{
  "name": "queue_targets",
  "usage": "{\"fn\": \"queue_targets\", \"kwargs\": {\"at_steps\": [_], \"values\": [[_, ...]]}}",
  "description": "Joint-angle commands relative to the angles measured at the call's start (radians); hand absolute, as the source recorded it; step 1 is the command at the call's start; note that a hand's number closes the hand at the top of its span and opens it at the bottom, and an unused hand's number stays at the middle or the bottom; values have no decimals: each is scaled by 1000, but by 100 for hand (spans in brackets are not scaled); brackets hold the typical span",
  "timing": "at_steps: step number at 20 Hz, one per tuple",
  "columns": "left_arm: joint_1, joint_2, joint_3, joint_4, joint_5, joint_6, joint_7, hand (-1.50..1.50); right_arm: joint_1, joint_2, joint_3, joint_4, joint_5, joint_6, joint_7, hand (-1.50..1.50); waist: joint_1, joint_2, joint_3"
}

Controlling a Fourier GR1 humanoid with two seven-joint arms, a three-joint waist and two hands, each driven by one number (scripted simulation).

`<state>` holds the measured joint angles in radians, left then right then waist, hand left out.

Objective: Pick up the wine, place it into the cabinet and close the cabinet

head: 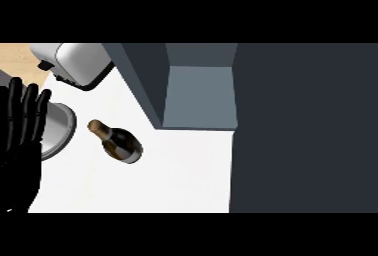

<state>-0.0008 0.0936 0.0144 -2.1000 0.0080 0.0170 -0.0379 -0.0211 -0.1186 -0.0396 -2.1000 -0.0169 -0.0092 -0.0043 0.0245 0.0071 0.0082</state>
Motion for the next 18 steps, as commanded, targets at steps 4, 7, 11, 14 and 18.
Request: {"fn": "queue_targets", "kwargs": {"at_steps": [4, 7, 11, 14, 18], "values": [[-59, 67, 24, 103, 124, -158, -70, -150, 79, 43, 77, -76, 69, -25, 36, -150, -32, -7, -9], [-61, 43, -32, 165, 275, -231, 64, -150, 125, 46, 154, -89, -101, 91, 103, -150, -43, -3, -8], [-73, 94, 15, 50, 434, -242, 251, -150, 207, 43, 208, -235, -105, 82, 201, -150, -28, -13, -8], [-84, 124, 51, -6, 481, -236, 302, -150, 284, 41, 229, -372, -129, 69, 280, -150, -28, -11, -8], [-209, 157, 111, -19, 563, -143, 450, -150, 307, 50, 294, -475, -79, 43, 348, -150, -33, -10, -8]]}}
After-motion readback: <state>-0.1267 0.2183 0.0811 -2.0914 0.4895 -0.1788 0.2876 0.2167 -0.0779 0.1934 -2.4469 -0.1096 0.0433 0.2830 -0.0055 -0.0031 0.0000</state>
